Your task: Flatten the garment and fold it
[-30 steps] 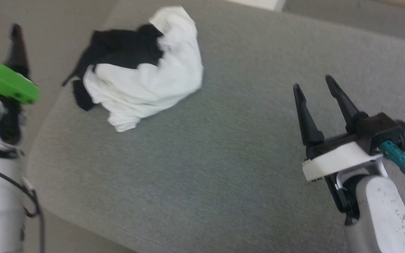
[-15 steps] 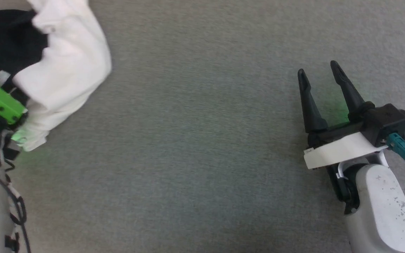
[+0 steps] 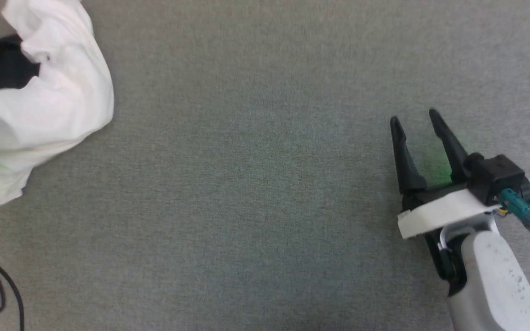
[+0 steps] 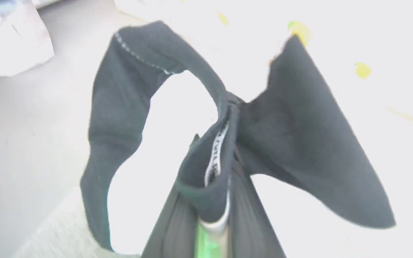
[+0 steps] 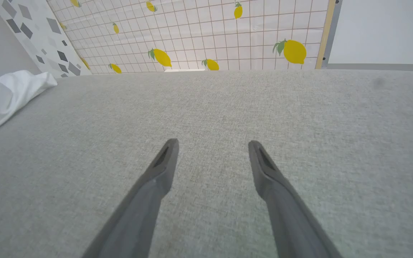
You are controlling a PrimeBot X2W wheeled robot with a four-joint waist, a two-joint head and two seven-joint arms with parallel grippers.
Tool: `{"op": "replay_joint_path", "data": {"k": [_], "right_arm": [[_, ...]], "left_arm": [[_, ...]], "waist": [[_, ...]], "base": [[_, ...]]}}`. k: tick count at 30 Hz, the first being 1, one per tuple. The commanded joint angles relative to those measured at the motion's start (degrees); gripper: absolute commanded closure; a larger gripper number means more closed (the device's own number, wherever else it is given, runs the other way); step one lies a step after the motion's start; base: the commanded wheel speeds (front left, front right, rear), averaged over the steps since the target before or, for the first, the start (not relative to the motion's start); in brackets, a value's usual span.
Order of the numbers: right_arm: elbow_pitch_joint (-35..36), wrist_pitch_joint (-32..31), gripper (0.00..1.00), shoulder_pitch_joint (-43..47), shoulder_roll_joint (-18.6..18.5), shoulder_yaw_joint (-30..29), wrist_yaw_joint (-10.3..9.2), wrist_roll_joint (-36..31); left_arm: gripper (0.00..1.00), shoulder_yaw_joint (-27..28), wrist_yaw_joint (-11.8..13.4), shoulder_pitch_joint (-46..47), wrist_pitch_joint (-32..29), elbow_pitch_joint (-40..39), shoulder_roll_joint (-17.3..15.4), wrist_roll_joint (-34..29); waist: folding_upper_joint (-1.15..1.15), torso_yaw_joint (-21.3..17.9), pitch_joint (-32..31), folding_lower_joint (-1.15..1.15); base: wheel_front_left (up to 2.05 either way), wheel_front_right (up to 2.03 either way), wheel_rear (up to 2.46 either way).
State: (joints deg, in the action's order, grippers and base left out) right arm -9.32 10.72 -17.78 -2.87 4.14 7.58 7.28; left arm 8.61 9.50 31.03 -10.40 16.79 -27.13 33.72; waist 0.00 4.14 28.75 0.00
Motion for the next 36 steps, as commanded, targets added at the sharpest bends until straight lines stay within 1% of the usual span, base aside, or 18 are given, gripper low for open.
{"op": "replay_joint_path", "data": {"k": [1,3,7,10,12,14,16,18,22,25,29,31,34,36], "right_arm": [[-0.52,0.48,0.0,1.08,0.0,-0.2,-0.09,0.56],[-1.38,0.71,0.0,2.26,0.0,-0.5,-0.09,1.1],[-2.59,0.94,0.0,4.6,0.0,-1.22,-0.09,1.9],[-3.12,0.92,0.0,5.83,0.0,-1.68,-0.09,2.2],[-3.47,0.84,0.0,6.66,0.0,-1.91,-0.09,2.42],[-3.7,0.73,0.0,7.28,0.0,-1.99,-0.09,2.55],[-3.63,0.53,0.0,7.95,0.0,-2.18,-0.09,2.68],[-3.48,0.2,0.0,8.69,0.0,-2.52,-0.09,2.62],[-3.39,-0.32,0.0,9.89,0.0,-3.01,-0.09,2.46],[-2.92,-0.79,0.0,10.5,0.0,-2.84,-0.09,2.47],[-2.04,-1.37,0.0,10.78,0.0,-2.3,-0.09,2.64],[-1.61,-1.59,0.0,10.84,0.0,-2.24,-0.09,2.7],[-1.02,-1.89,0.0,10.75,0.0,-2.23,-0.09,2.67],[-0.64,-2.05,0.0,10.73,0.0,-2.33,-0.09,2.56]], "left_arm": [[1.0,0.22,-0.55,1.42,3.17,-0.39,-1.33,-1.54],[1.0,-0.32,-1.05,3.21,7.41,-0.96,-2.51,-3.82],[1.0,-2.97,-2.16,7.68,12.95,-4.24,-4.17,-7.95],[1.0,-5.77,-3.2,10.64,14.29,-6.5,-4.16,-9.91],[1.0,-8.07,-4.09,13.27,14.52,-8.24,-3.44,-10.69],[1.0,-10.41,-4.33,15.22,13.98,-10.29,-1.95,-11.27],[1.0,-13.19,-5.0,17.3,12.98,-11.72,-0.78,-12.12],[1.0,-15.85,-5.72,19.63,12.0,-12.62,1.08,-12.34],[1.0,-20.4,-7.4,23.97,10.84,-12.15,5.54,-11.63],[1.0,-22.97,-8.29,25.63,10.82,-10.82,9.73,-10.0],[1.0,-25.83,-8.93,24.5,10.91,-8.76,14.19,-8.13],[1.0,-27.15,-9.04,22.63,10.74,-7.36,15.84,-7.37],[1.0,-30.27,-9.27,18.69,9.42,-3.99,16.68,-7.95],[1.0,-32.04,-9.7,15.74,7.69,-1.19,17.61,-7.17]], "waist": [[0.0,2.12,-9.03,0.0],[0.0,1.86,-11.92,0.0],[0.0,0.45,-16.94,0.0],[0.0,-0.93,-19.41,0.0],[0.0,-2.33,-21.07,0.0],[0.0,-3.77,-22.37,0.0],[0.0,-5.14,-23.43,0.0],[0.0,-6.41,-24.11,0.0],[0.0,-9.02,-25.13,0.0],[0.0,-11.02,-25.41,0.0],[0.0,-13.5,-25.25,0.0],[0.0,-14.61,-25.03,0.0],[0.0,-16.18,-24.33,0.0],[0.0,-16.85,-23.77,0.0]], "base": [[0.0,0.0,0.0],[0.0,0.0,0.0],[0.0,0.0,0.0],[0.0,0.0,0.0],[0.0,0.0,0.0],[0.0,0.0,0.0],[0.0,0.0,0.0],[0.0,0.0,0.0],[0.0,0.0,0.0],[0.0,0.0,0.0],[0.0,0.0,0.0],[0.0,0.0,0.0],[0.0,0.0,0.0],[0.0,0.0,0.0]]}}
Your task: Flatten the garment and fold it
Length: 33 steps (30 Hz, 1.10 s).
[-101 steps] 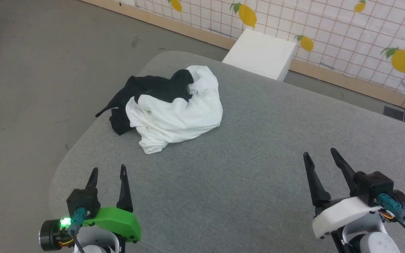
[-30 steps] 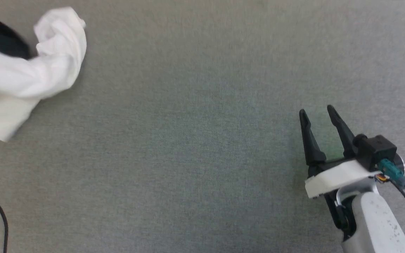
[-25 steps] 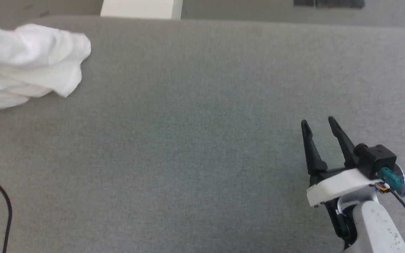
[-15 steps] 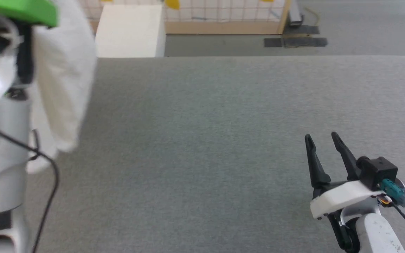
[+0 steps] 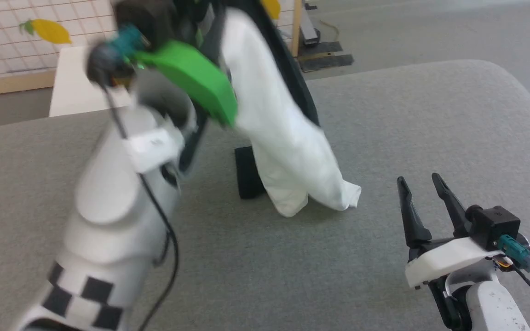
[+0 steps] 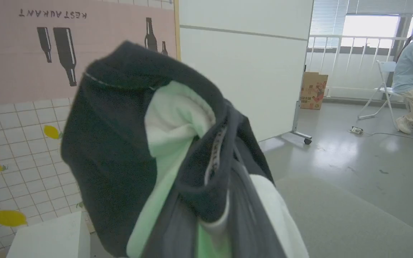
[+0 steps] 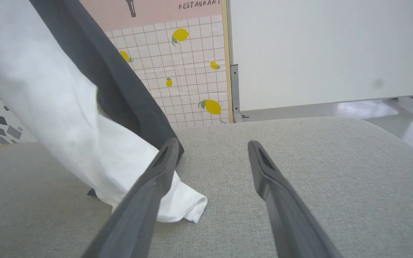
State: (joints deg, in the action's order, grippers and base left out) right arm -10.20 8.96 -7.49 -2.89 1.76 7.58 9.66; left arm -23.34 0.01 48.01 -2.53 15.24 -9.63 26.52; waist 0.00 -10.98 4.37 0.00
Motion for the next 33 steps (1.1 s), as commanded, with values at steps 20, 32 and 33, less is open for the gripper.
{"op": "replay_joint_path", "data": {"k": [20,32,33], "right_arm": [[0.86,-0.45,0.0,-0.67,0.02,-0.19,-0.09,0.34],[2.87,-2.3,0.0,1.25,0.02,-1.25,-0.09,-0.86],[3.22,-2.58,0.0,1.36,0.02,-1.36,-0.09,-0.99]], "left_arm": [[0.0,-4.59,-2.5,-18.06,-7.87,12.7,2.6,7.59],[0.0,6.2,3.7,-30.53,17.4,-1.11,-3.64,0.37],[0.0,7.23,3.79,-31.73,17.46,-2.45,-3.87,-0.44]], "waist": [[0.0,1.28,2.9,0.0],[0.0,6.3,0.33,0.0],[0.0,6.73,0.31,0.0]], "base": [[0.0,0.0,0.0],[0.0,0.0,0.0],[0.0,0.0,0.0]]}}
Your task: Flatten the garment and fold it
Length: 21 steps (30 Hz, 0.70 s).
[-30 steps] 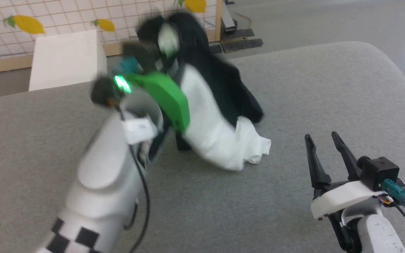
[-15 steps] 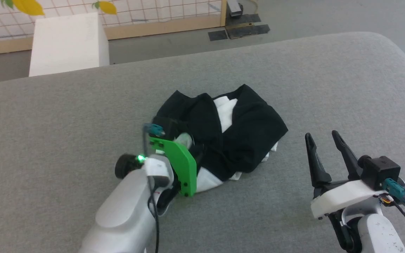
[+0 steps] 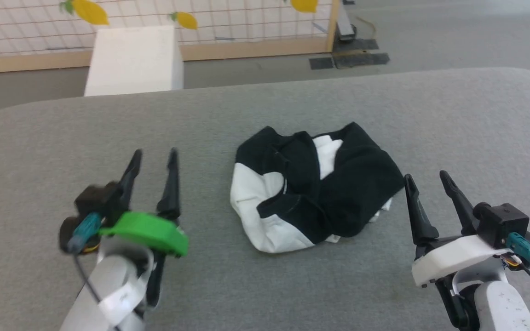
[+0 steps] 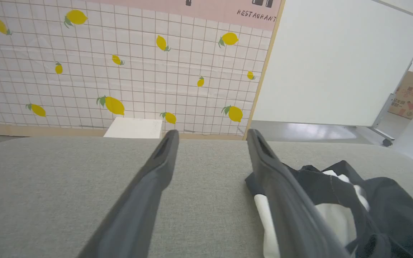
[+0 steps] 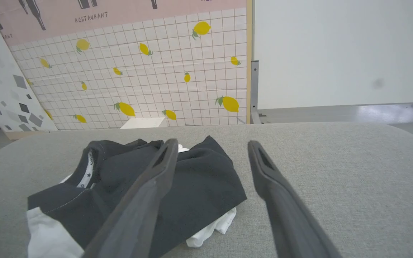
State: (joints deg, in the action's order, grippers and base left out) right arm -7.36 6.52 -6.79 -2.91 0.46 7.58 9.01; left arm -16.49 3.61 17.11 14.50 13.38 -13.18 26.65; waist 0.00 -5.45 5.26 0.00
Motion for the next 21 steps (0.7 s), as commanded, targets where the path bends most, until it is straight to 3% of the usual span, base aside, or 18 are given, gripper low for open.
{"op": "replay_joint_path", "data": {"k": [1,10,21], "right_arm": [[0.66,-0.36,0.0,0.77,0.03,-0.24,-0.09,-0.41],[1.75,-5.16,0.0,1.06,0.03,-1.69,-0.09,-0.2],[-6.91,-24.36,0.0,-4.06,0.03,-9.46,-0.09,10.76]], "left_arm": [[0.0,1.22,0.14,-1.82,0.45,-1.75,-0.47,-1.44],[0.0,10.06,-1.58,-10.69,0.49,-8.26,2.34,-8.18],[0.0,14.74,-5.62,-11.99,0.5,-10.1,7.37,-12.89]], "waist": [[0.0,1.64,-0.6,0.0],[0.0,4.31,0.26,0.0],[0.0,7.13,2.69,0.0]], "base": [[0.0,0.0,0.0],[0.0,0.0,0.0],[0.0,0.0,0.0]]}}
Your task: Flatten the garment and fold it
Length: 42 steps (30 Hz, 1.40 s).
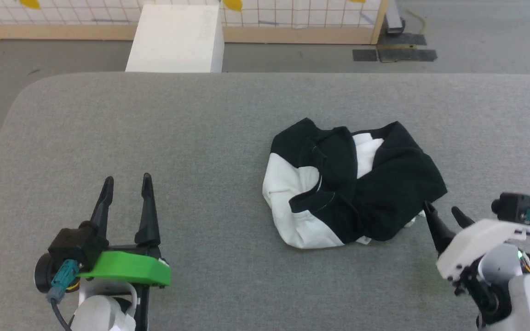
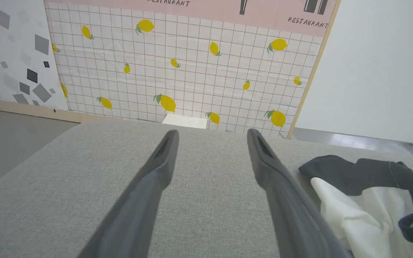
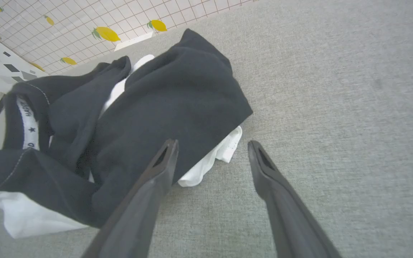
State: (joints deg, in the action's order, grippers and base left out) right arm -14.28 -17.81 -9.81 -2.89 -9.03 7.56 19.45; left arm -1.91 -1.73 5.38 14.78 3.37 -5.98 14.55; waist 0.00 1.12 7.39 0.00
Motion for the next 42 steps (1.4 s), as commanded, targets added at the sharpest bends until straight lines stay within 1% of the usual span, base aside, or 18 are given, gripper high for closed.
{"op": "replay_joint_path", "data": {"k": [1,4,10,11,12,13,14,18,21,26,30,32,34,35,36,37,39,42], "right_arm": [[-1.19,-0.81,0.0,-2.02,0.02,-0.48,-0.08,1.16],[-4.99,-2.28,0.0,-4.85,0.02,-1.62,-0.08,5.15],[-12.92,-3.81,0.0,-11.19,0.02,-1.06,-0.08,7.19],[-13.79,-3.75,0.15,-12.03,0.02,-0.89,-0.08,7.09],[-14.68,-3.36,0.56,-13.06,0.02,-0.76,-0.08,6.83],[-15.24,-2.82,0.66,-13.83,0.02,-0.65,-0.08,6.53],[-15.76,-1.89,1.0,-14.69,0.02,-0.56,-0.08,5.99],[-15.71,2.7,1.0,-16.6,0.02,-0.25,-0.08,3.01],[-12.59,7.08,1.0,-16.5,0.02,-1.03,-0.08,-0.68],[0.44,11.98,1.0,-12.98,0.02,-6.9,-0.08,-11.78],[9.77,8.3,1.0,-7.46,0.02,-13.89,-0.08,-15.57],[11.26,4.81,1.0,-4.59,0.02,-17.99,-0.08,-15.09],[10.34,-0.18,1.0,-1.7,0.02,-21.58,-0.08,-14.17],[9.22,-2.84,0.93,-0.35,0.02,-22.62,-0.08,-13.64],[8.14,-5.9,0.45,1.31,0.02,-23.08,-0.08,-13.55],[7.7,-7.59,0.0,2.32,0.02,-23.34,-0.08,-13.39],[7.82,-9.16,0.0,3.72,0.02,-23.32,-0.08,-12.51],[9.94,-8.61,0.0,4.96,0.02,-20.53,-0.08,-10.08]], "left_arm": [[0.0,0.39,-0.63,-0.15,0.21,-0.07,0.57,-1.04],[0.0,0.75,-1.42,0.04,0.21,0.27,1.36,-1.58],[0.0,1.09,-2.64,0.57,0.21,0.97,2.29,-2.67],[0.0,1.18,-2.81,0.65,0.21,1.15,2.36,-2.77],[0.0,1.28,-2.99,0.78,0.21,1.32,2.44,-2.9],[0.0,1.35,-3.13,0.89,0.21,1.42,2.49,-3.01],[0.0,1.39,-3.3,0.99,0.21,1.57,2.56,-3.14],[0.0,1.48,-3.69,1.0,0.21,1.99,2.77,-3.5],[0.0,1.61,-3.85,0.61,0.21,2.24,2.87,-3.64],[0.0,1.9,-4.02,-0.2,0.21,2.44,2.98,-3.9],[0.0,2.21,-4.21,-0.34,0.21,2.63,3.01,-4.11],[0.0,2.21,-4.34,-0.25,0.21,2.73,3.03,-4.18],[0.0,2.15,-4.46,-0.13,0.21,2.82,3.04,-4.31],[0.0,2.16,-4.49,-0.07,0.21,2.87,3.05,-4.34],[0.0,2.14,-4.54,-0.03,0.21,2.97,3.05,-4.36],[0.0,2.12,-4.57,-0.01,0.21,3.04,3.06,-4.37],[0.0,2.1,-4.64,0.04,0.21,3.12,3.07,-4.38],[0.0,2.04,-4.74,0.08,0.21,3.2,3.08,-4.46]], "waist": [[0.0,0.77,0.75,0.0],[0.0,1.21,1.16,0.0],[0.0,1.88,1.89,0.0],[0.0,1.92,1.95,0.0],[0.0,1.97,2.03,0.0],[0.0,2.01,2.06,0.0],[0.0,2.07,2.05,0.0],[0.0,2.03,1.5,0.0],[0.0,1.83,0.58,0.0],[0.0,1.22,-0.93,0.0],[0.0,0.69,-1.4,0.0],[0.0,0.4,-1.49,0.0],[0.0,0.15,-1.41,0.0],[0.0,0.03,-1.41,0.0],[0.0,-0.08,-1.44,0.0],[0.0,-0.16,-1.45,0.0],[0.0,-0.27,-1.46,0.0],[0.0,-0.24,-1.5,0.0]], "base": [[0.0,0.0,0.0],[0.0,0.0,0.0],[0.0,0.0,0.0],[0.0,0.0,0.0],[0.0,0.0,0.0],[0.0,0.0,0.0],[0.0,0.0,0.0],[0.0,0.0,0.0],[0.0,0.0,0.0],[0.0,0.0,0.0],[0.0,0.0,0.0],[0.0,0.0,0.0],[0.0,0.0,0.0],[0.0,0.0,0.0],[0.0,0.0,0.0],[0.0,0.0,0.0],[0.0,0.0,0.0],[0.0,0.0,0.0]]}}
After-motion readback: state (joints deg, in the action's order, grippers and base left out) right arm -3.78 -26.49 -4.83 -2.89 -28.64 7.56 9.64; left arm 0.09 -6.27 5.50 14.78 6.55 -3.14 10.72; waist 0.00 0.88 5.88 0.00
